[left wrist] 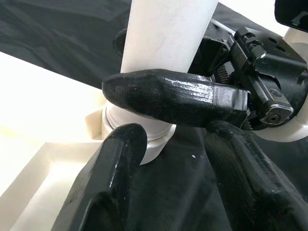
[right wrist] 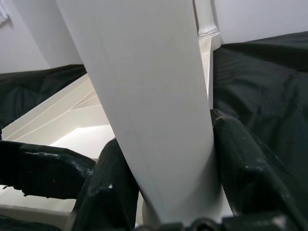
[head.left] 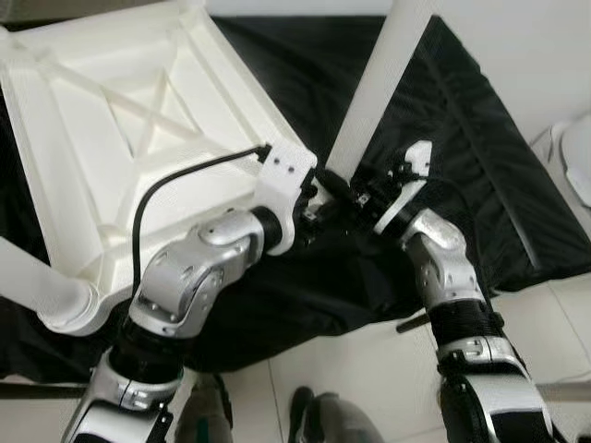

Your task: Building children table

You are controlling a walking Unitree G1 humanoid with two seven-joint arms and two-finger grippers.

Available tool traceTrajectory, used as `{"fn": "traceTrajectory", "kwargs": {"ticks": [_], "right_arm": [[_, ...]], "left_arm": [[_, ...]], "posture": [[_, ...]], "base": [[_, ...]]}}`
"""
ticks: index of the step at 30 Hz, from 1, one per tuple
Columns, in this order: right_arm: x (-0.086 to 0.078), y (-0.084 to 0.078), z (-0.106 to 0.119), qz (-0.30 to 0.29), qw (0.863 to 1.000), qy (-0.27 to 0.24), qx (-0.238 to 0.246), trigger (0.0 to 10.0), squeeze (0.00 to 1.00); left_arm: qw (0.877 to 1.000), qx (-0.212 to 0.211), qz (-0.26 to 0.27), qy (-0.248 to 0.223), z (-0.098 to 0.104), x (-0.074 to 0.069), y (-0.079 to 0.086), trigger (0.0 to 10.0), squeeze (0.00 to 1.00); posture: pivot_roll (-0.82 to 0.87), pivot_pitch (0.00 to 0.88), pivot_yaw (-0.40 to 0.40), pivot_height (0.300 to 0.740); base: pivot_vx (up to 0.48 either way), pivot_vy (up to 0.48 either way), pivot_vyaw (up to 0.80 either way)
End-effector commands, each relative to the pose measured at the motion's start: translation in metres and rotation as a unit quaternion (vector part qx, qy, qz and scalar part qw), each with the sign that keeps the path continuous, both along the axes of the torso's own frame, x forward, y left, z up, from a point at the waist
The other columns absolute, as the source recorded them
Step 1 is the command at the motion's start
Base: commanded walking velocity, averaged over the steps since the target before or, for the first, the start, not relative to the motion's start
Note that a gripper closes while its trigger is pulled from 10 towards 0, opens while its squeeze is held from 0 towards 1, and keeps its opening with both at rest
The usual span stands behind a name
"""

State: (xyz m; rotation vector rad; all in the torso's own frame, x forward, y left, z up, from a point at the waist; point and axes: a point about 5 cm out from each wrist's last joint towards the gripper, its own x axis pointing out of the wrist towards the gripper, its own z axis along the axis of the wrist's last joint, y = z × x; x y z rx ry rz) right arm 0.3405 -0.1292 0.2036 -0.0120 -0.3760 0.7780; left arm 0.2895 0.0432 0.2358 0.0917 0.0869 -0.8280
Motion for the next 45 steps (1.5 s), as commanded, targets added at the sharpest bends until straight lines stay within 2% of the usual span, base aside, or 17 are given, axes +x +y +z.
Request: {"fn": "traceTrajectory", "kwargs": {"ticks": [1,4,6,9,11,14,18,23,24,25,28,32,35,42,43,44,45], "right_arm": [[-0.006,0.0,-0.005,0.003,1.0,0.01,0.021,0.0,0.0],[-0.009,-0.006,-0.006,-0.017,1.0,0.009,0.021,0.0,0.0],[-0.014,-0.027,-0.005,-0.089,0.995,0.009,0.034,0.0,0.0],[-0.017,-0.039,-0.004,-0.141,0.989,0.011,0.047,0.0,0.0],[-0.022,-0.059,-0.006,-0.226,0.972,0.02,0.066,0.0,0.0],[-0.024,-0.073,-0.009,-0.285,0.955,0.025,0.074,0.0,0.0],[-0.025,-0.08,-0.011,-0.315,0.945,0.033,0.079,0.0,0.0],[-0.025,-0.08,-0.011,-0.315,0.945,0.033,0.079,0.0,0.0],[-0.025,-0.078,-0.013,-0.315,0.945,0.039,0.077,4.0,0.0],[-0.024,-0.069,-0.016,-0.299,0.95,0.05,0.076,10.0,0.0],[-0.022,-0.051,-0.017,-0.262,0.96,0.06,0.074,10.0,0.0],[-0.023,-0.046,-0.015,-0.246,0.964,0.061,0.076,10.0,0.0],[-0.029,-0.04,-0.011,-0.208,0.974,0.058,0.069,10.0,0.0],[-0.038,-0.039,-0.01,-0.183,0.98,0.054,0.064,10.0,0.0],[-0.04,-0.041,-0.011,-0.186,0.979,0.056,0.062,8.0,0.0],[-0.04,-0.041,-0.011,-0.186,0.979,0.056,0.062,8.0,0.0],[-0.042,-0.044,-0.012,-0.191,0.978,0.059,0.062,4.5,0.0]], "left_arm": [[0.999,-0.01,-0.006,-0.03,0.01,0.001,-0.003,10.0,0.0],[0.999,-0.009,-0.007,-0.031,0.01,0.001,-0.002,10.0,0.0],[0.999,-0.008,-0.01,-0.032,0.009,0.002,-0.001,10.0,0.0],[0.999,-0.008,-0.011,-0.032,0.009,0.003,-0.001,10.0,0.0],[0.999,-0.01,-0.015,-0.032,0.008,0.004,-0.001,10.0,0.0],[0.999,-0.01,-0.018,-0.032,0.008,0.005,-0.001,10.0,0.0],[0.999,-0.008,-0.02,-0.032,0.007,0.006,-0.001,10.0,0.0],[0.999,-0.008,-0.02,-0.032,0.007,0.006,-0.001,10.0,0.0],[0.999,-0.007,-0.019,-0.032,0.007,0.006,0.0,10.0,0.0],[0.999,-0.007,-0.019,-0.029,0.005,0.005,0.001,10.0,0.0],[0.999,-0.01,-0.018,-0.026,0.003,0.001,0.005,10.0,0.0],[0.999,-0.019,-0.023,-0.022,0.003,-0.002,0.009,10.0,0.0],[0.997,-0.04,-0.071,-0.019,0.007,-0.012,0.018,10.0,0.0],[0.993,-0.018,-0.117,-0.016,0.005,-0.015,0.024,10.0,0.0],[0.992,-0.014,-0.127,-0.009,0.003,-0.014,0.026,10.0,0.0],[0.992,-0.014,-0.127,-0.009,0.003,-0.014,0.026,10.0,0.0],[0.991,-0.011,-0.135,-0.004,0.002,-0.015,0.027,10.0,0.0]], "posture": [[0.01,0.138,-0.021,0.74],[0.01,0.137,-0.02,0.74],[-0.01,0.123,-0.009,0.74],[-0.02,0.12,-0.007,0.74],[-0.03,0.117,-0.002,0.74],[-0.03,0.116,0.001,0.74],[-0.02,0.115,0.001,0.74],[-0.02,0.115,0.001,0.74],[-0.02,0.115,0.001,0.74],[-0.01,0.111,-0.007,0.74],[0.0,0.11,-0.011,0.74],[0.0,0.112,-0.025,0.74],[0.0,0.115,-0.031,0.74],[-0.02,0.116,-0.017,0.74],[-0.02,0.119,-0.01,0.74],[-0.02,0.119,-0.01,0.74],[-0.02,0.119,-0.01,0.74]], "base": [[0.0,0.0,0.0],[0.0,0.0,0.0],[0.0,0.0,0.0],[0.0,0.0,0.0],[0.0,0.0,0.0],[0.0,0.0,0.0],[0.0,0.0,0.0],[0.0,0.0,0.0],[0.0,0.0,0.0],[0.0,0.0,0.0],[0.0,0.0,0.0],[0.0,0.0,0.0],[0.0,0.0,0.0],[0.0,0.0,0.0],[0.0,0.0,0.0],[0.0,0.0,0.0],[0.0,0.0,0.0]]}}
